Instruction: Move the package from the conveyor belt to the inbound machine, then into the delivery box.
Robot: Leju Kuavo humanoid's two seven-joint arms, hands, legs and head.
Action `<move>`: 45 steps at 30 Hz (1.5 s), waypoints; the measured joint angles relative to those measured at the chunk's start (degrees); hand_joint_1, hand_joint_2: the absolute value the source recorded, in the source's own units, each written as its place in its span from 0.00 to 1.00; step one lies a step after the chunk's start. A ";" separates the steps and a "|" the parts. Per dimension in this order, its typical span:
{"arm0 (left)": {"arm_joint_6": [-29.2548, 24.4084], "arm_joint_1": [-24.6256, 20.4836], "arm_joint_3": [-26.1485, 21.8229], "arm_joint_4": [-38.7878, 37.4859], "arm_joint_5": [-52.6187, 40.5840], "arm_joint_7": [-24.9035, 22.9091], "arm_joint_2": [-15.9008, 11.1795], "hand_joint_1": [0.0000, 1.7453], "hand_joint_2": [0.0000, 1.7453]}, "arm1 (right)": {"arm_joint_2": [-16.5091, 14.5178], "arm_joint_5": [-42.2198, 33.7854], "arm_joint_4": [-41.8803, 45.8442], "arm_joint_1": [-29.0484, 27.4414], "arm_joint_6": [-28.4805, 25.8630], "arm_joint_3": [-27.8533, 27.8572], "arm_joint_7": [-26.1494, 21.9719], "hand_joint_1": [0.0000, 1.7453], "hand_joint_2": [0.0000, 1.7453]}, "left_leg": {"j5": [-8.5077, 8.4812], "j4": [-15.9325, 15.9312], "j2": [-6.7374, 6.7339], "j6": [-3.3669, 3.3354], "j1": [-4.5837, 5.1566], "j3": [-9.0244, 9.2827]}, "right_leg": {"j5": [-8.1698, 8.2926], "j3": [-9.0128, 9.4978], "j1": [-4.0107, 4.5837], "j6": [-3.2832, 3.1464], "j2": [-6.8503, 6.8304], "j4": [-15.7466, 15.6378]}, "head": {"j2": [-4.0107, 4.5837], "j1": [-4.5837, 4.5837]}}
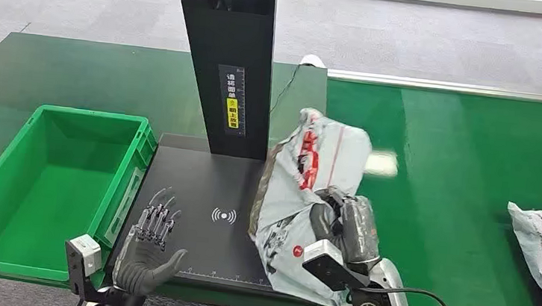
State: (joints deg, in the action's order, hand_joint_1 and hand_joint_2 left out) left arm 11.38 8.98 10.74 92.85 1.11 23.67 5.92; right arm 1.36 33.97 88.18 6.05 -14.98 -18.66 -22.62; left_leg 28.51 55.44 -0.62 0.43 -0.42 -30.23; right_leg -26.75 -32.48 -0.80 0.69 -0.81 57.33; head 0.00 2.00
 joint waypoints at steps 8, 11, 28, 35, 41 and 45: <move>0.29 -0.13 -0.05 -0.45 0.02 0.11 -0.30 0.00 1.00 | 0.47 0.17 -1.22 0.10 0.64 -1.45 0.17 1.00 1.00 | 0.00 0.00 0.01 0.00 0.01 -0.06 | 0.00 -0.06 -0.01 0.00 0.00 0.00 | 0.00 0.01; 0.29 -0.13 -0.05 -0.47 0.02 0.11 -0.37 0.00 1.00 | 0.61 0.17 -1.41 0.16 0.64 -1.69 0.17 1.00 1.00 | 0.00 0.00 0.00 0.00 0.01 -0.06 | 0.00 -0.06 -0.01 0.00 0.00 0.00 | 0.00 0.01; 2.26 -1.04 -0.08 -1.90 -0.57 0.89 -0.69 0.00 1.00 | 3.68 12.93 -11.02 3.85 15.01 -8.73 1.25 1.00 1.00 | 0.00 0.01 -0.01 0.00 0.01 -0.06 | 0.00 -0.07 -0.01 0.00 0.01 0.00 | 0.00 0.01; 2.17 -1.44 -0.09 -1.90 -0.63 0.27 -0.62 0.00 1.00 | 3.76 12.61 -12.48 4.98 14.44 -9.25 1.55 0.49 1.00 | 0.00 0.00 0.00 0.00 0.01 -0.04 | 0.00 -0.07 -0.01 0.00 0.01 0.00 | 0.00 0.01; -0.81 -1.51 -0.09 -1.82 -2.71 2.21 -0.49 0.00 1.00 | 3.73 12.68 -12.43 4.06 8.61 -8.95 -0.11 0.00 1.00 | 0.00 0.01 0.00 0.00 0.01 -0.04 | 0.00 -0.07 -0.01 0.00 0.00 0.00 | 0.00 0.01; -3.08 -1.66 0.65 -1.39 -9.51 2.87 -0.49 0.00 1.00 | 3.29 8.79 -10.10 2.87 3.20 -7.34 -3.64 0.00 1.00 | 0.00 0.02 0.01 0.00 0.02 -0.06 | 0.00 -0.08 -0.01 0.00 0.00 0.00 | 0.00 0.02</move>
State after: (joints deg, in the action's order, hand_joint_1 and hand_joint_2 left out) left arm 8.30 7.32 11.39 91.46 -8.40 26.55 5.44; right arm 4.65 42.76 78.09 8.91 -11.78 -25.99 -26.26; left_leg 28.51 55.45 -0.61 0.43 -0.41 -30.29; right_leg -26.74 -32.56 -0.82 0.69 -0.81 57.33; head 0.00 2.02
